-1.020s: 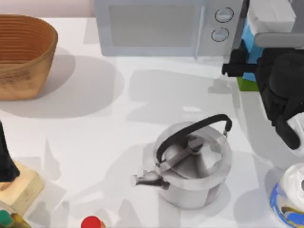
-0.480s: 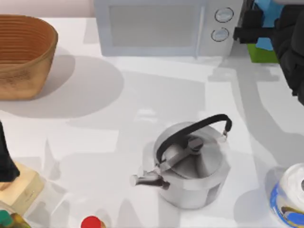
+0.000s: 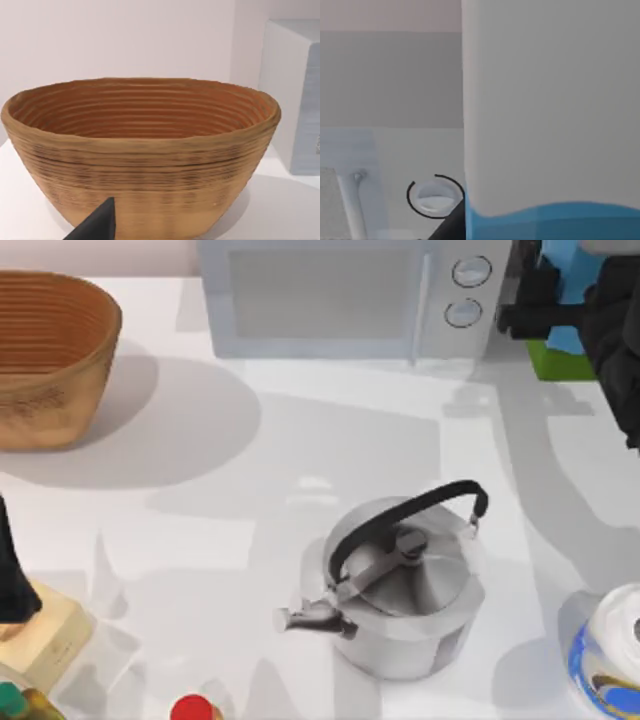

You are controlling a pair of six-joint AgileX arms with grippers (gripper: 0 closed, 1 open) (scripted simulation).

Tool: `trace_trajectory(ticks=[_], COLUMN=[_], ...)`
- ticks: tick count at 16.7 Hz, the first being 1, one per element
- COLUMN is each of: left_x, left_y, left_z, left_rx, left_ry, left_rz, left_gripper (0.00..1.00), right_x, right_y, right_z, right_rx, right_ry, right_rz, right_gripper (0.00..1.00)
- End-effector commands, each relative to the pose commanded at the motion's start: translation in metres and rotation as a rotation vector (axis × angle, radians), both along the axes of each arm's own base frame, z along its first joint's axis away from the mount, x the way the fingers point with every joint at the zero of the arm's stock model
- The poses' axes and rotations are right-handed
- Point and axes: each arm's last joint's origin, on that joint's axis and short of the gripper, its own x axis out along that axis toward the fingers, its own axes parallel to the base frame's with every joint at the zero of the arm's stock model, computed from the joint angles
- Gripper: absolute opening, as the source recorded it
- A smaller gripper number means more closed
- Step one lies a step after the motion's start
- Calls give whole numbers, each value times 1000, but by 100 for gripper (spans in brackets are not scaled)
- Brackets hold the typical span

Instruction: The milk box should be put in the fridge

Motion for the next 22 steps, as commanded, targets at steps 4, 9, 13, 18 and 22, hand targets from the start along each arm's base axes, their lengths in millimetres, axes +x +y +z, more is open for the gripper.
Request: trace_trajectory(ticks=[4, 9, 13, 18, 22], left_x=[0, 0, 0, 0, 0], left_y=[0, 0, 0, 0, 0], left_z=[0, 0, 0, 0, 0], left_rx=[0, 0, 0, 0, 0], left_ry=[0, 0, 0, 0, 0], left_rz=[0, 0, 0, 0, 0], left_gripper=[100, 100, 100, 100, 100], right_x=[-38, -95, -147, -213, -232], right_y=[-24, -61, -79, -96, -103], right_z=[-6, -9, 2, -6, -37], right_rx=[-42, -49, -26, -2, 7], right_ry=[111, 185, 108, -80, -111], right_rz=[10, -5, 3, 27, 23], right_gripper=[0, 0, 0, 0, 0])
